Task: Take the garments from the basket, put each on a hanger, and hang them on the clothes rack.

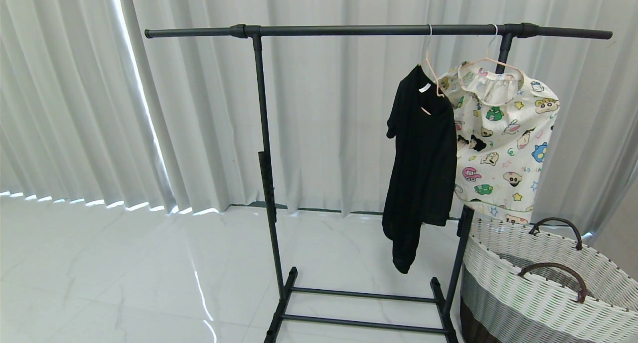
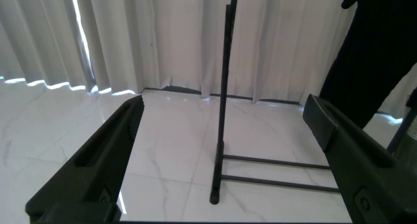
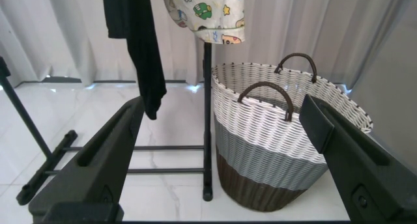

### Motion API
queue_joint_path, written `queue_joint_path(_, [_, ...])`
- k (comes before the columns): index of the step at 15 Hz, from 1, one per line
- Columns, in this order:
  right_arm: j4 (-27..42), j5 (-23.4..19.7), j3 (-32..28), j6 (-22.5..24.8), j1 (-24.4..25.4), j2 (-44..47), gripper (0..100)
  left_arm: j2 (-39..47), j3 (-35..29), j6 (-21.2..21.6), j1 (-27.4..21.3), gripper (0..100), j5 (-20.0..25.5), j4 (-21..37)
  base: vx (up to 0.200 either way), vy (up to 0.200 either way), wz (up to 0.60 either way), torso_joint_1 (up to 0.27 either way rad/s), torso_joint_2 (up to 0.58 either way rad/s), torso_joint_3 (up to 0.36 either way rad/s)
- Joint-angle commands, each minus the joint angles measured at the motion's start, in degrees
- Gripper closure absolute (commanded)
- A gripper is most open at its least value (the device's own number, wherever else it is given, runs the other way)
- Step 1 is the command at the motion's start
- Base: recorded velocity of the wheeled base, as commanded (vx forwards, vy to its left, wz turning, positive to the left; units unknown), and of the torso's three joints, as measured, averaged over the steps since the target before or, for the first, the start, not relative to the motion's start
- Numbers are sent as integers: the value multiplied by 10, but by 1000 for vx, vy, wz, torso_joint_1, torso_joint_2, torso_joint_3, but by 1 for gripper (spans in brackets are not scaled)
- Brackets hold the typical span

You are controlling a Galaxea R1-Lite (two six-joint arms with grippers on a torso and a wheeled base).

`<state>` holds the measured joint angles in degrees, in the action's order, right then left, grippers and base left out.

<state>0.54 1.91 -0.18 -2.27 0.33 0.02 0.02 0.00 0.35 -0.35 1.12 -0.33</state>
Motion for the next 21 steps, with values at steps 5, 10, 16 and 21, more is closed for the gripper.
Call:
queue_joint_path(5, [0, 0, 0, 0, 0, 0, 0, 0, 0, 0, 0, 0, 0, 1, 0, 0, 0, 0, 0, 0])
queue_joint_path(10, [0, 0, 0, 0, 0, 0, 0, 0, 0, 0, 0, 0, 0, 1, 0, 0, 0, 0, 0, 0])
queue_joint_path(16, [0, 0, 0, 0, 0, 0, 0, 0, 0, 0, 0, 0, 0, 1, 0, 0, 0, 0, 0, 0])
queue_joint_path(21, [0, 0, 0, 0, 0, 0, 0, 0, 0, 0, 0, 0, 0, 1, 0, 0, 0, 0, 0, 0])
